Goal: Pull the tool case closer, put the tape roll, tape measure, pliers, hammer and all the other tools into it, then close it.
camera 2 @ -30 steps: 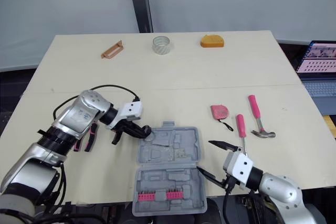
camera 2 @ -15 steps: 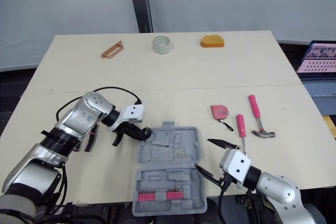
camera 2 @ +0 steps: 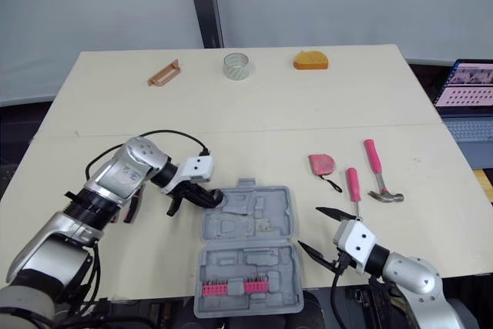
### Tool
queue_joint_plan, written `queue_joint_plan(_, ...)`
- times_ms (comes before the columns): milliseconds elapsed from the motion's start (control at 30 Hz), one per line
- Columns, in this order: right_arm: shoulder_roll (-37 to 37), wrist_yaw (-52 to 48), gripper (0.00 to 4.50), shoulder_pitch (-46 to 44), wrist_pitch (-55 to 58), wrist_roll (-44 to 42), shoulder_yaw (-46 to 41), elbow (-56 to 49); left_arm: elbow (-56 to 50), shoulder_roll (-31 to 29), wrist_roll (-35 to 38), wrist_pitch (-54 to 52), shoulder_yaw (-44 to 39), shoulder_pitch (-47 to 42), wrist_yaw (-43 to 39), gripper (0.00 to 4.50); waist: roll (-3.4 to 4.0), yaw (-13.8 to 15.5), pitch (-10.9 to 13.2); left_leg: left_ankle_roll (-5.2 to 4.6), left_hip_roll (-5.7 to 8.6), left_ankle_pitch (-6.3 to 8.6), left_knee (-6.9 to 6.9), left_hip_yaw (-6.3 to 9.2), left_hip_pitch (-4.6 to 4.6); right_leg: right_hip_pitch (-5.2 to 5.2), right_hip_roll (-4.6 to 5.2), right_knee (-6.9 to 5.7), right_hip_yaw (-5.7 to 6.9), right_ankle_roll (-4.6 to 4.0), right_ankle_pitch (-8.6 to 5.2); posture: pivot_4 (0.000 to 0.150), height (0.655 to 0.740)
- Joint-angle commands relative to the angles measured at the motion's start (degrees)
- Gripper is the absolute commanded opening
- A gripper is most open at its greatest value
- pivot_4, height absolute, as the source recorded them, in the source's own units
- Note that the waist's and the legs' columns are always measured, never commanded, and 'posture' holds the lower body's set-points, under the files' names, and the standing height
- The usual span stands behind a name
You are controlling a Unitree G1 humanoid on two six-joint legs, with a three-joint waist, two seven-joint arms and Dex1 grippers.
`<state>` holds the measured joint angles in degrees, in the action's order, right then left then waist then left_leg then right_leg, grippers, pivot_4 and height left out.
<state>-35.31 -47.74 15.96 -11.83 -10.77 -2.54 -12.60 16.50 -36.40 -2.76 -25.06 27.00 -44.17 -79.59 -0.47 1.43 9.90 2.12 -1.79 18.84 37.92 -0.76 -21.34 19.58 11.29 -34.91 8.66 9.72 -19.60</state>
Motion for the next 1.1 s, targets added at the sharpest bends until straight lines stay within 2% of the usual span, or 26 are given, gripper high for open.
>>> queue_joint_plan(33,0.29,-0.4,4.5,0.1,-1.72,-0.78,0.09,-0.36,-1.43,-0.35,0.23,-1.43,-0.58,-0.32,-0.63,1.89,0.0,0.01,0.0,0.0,0.0,0.0,0.0,0.0,0.0,0.0,0.0,0.0,0.0,0.0,0.0,0.15,0.74)
queue_joint_plan(233,0.79,1.02,4.5,2.01,-0.53,0.17,1.19,-4.46,-5.62,-1.89,2.0,-6.29,-2.15,-0.46,-1.6,1.89,0.0,0.02,0.0,0.0,0.0,0.0,0.0,0.0,0.0,0.0,0.0,0.0,0.0,0.0,0.0,0.15,0.74)
queue_joint_plan(433,0.76,1.84,4.5,4.11,-0.05,0.41,1.26,-7.3,-10.5,-1.23,7.62,-9.9,-8.31,-0.01,0.54,1.89,0.0,0.03,0.0,0.0,0.0,0.0,0.01,0.03,-0.02,-0.01,0.0,-0.01,0.0,0.0,0.0,0.15,0.74)
queue_joint_plan(733,0.05,0.96,4.5,6.29,-2.02,-0.84,-0.73,-6.77,-8.98,5.0,11.6,8.08,-16.99,10.11,10.51,1.89,0.01,0.1,-0.01,0.0,0.0,0.0,0.01,0.03,0.02,-0.03,0.01,-0.01,0.0,0.0,0.0,0.15,0.74)
queue_joint_plan(933,-0.23,0.57,4.5,6.72,-3.34,-1.25,-1.31,-5.61,-4.76,6.31,9.82,16.7,-17.51,13.04,14.43,1.89,0.01,0.03,-0.01,0.0,0.0,0.0,0.03,0.04,0.02,-0.04,0.01,-0.01,0.0,0.0,0.0,0.15,0.74)
queue_joint_plan(1100,-0.52,1.81,4.5,7.44,-0.15,-1.14,-1.1,-10.35,-2.57,5.98,9.62,19.31,-17.41,14.27,15.08,1.89,0.01,0.1,-0.02,0.0,0.0,0.0,0.03,0.02,0.03,-0.05,0.01,-0.01,0.01,0.0,0.0,0.15,0.74)
